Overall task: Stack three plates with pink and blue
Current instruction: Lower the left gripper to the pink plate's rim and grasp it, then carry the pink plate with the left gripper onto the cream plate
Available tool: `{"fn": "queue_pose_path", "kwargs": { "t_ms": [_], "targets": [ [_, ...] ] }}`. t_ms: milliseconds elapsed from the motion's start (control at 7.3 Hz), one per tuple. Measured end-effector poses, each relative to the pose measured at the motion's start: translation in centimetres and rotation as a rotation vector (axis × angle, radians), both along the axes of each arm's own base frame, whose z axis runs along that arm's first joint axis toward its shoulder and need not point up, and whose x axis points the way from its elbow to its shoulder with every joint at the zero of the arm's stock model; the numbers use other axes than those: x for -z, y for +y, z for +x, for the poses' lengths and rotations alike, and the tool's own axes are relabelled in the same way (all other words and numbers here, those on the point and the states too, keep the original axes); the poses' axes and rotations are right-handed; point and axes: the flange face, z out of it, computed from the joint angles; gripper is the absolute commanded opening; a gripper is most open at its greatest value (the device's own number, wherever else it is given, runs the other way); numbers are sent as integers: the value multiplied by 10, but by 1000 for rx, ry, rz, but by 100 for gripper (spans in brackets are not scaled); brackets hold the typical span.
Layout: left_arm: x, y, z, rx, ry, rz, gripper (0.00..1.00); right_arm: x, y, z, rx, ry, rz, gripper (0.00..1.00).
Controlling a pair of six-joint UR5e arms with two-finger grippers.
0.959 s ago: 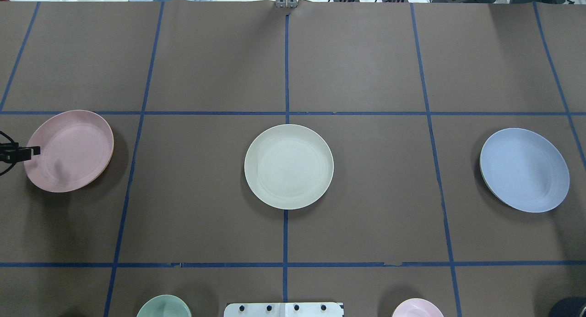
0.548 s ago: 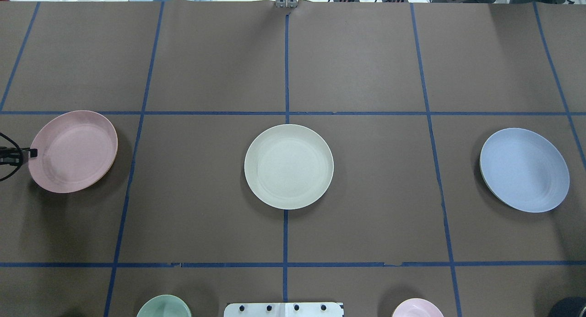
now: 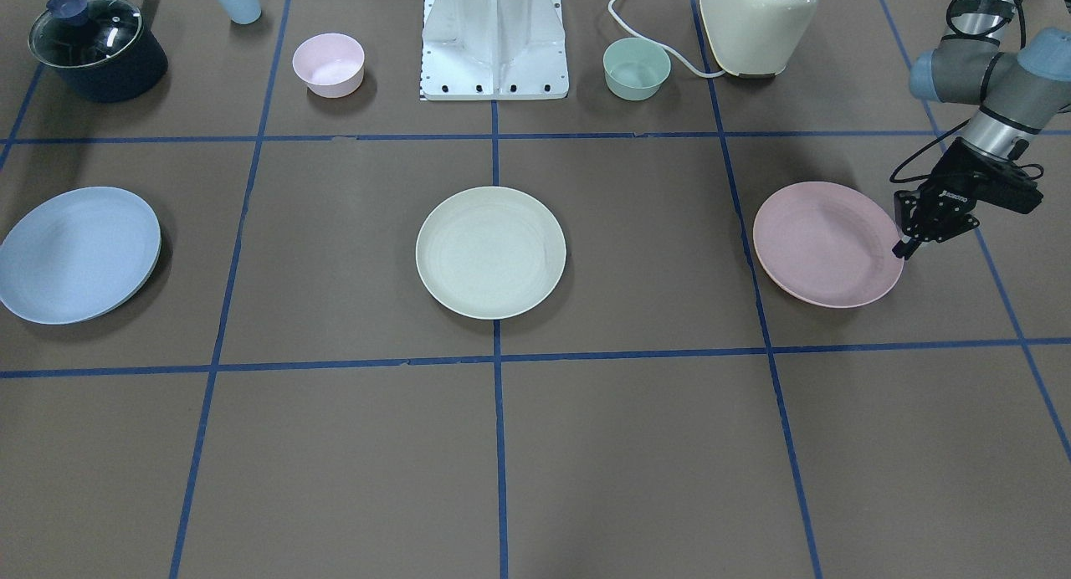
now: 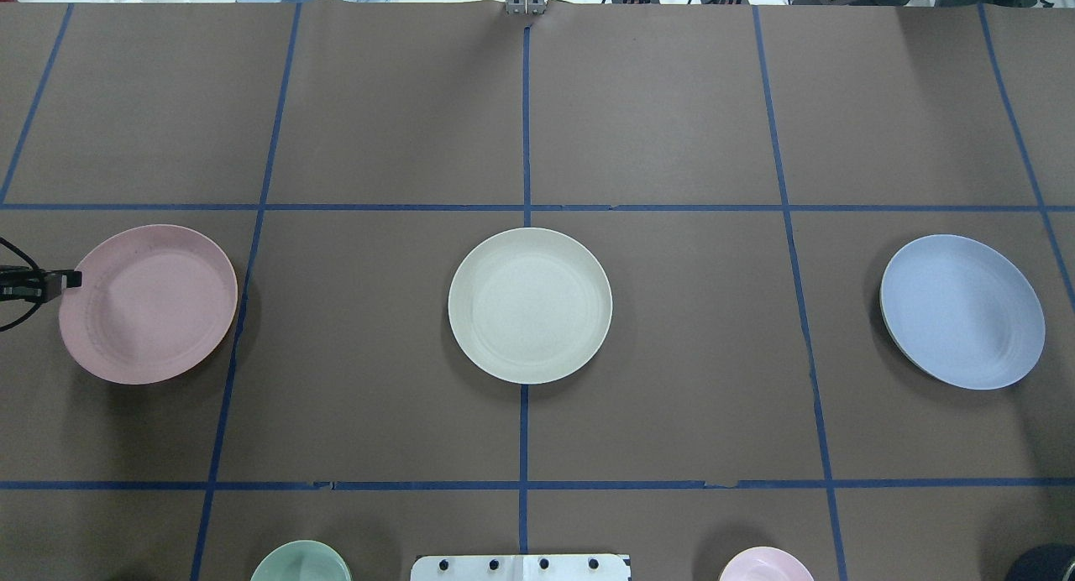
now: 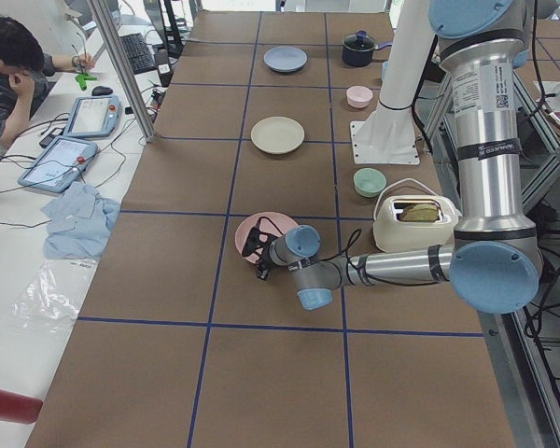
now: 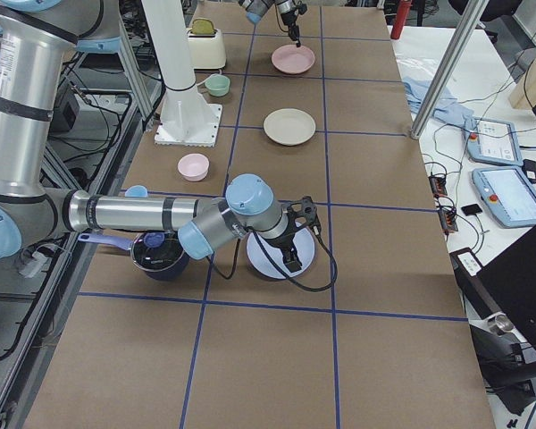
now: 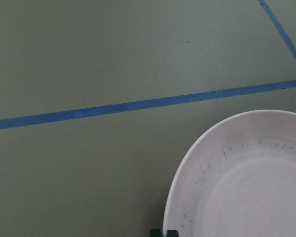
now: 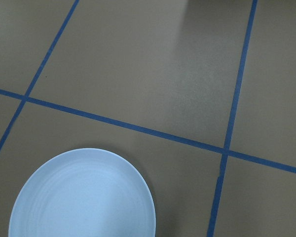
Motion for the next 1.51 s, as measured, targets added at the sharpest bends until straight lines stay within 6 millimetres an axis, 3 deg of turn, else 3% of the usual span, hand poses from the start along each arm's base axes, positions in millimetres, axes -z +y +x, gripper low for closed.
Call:
{"fn": "queue_pose_path", "kwargs": {
  "t_ms": [137,274,548,685,822,959,1233,1507],
  "targets": [
    [21,-8,-8,-7,21,-8,0,-1,1,0,0,0,-2,100],
    [55,-18,-12,-6,27,-18,0,-2,2,0,1,-1,-4,100],
    [151,-29,-8,0,31,-48,0,-3,3,0,2,-2,-7,100],
    [202,-33,4,2,54,-75,0,-3,3,0,2,-2,-7,100],
    [243,-35,31,-9,89,-103,0,-3,3,0,2,-3,-7,100],
    [279,-33,74,-23,125,-138,0,-3,4,0,3,-3,-7,100],
    [346,-14,183,-26,154,-229,0,-3,4,0,3,-4,-8,100],
    [372,-2,272,-10,150,-298,0,-3,4,0,4,-5,-8,100]
  ]
}}
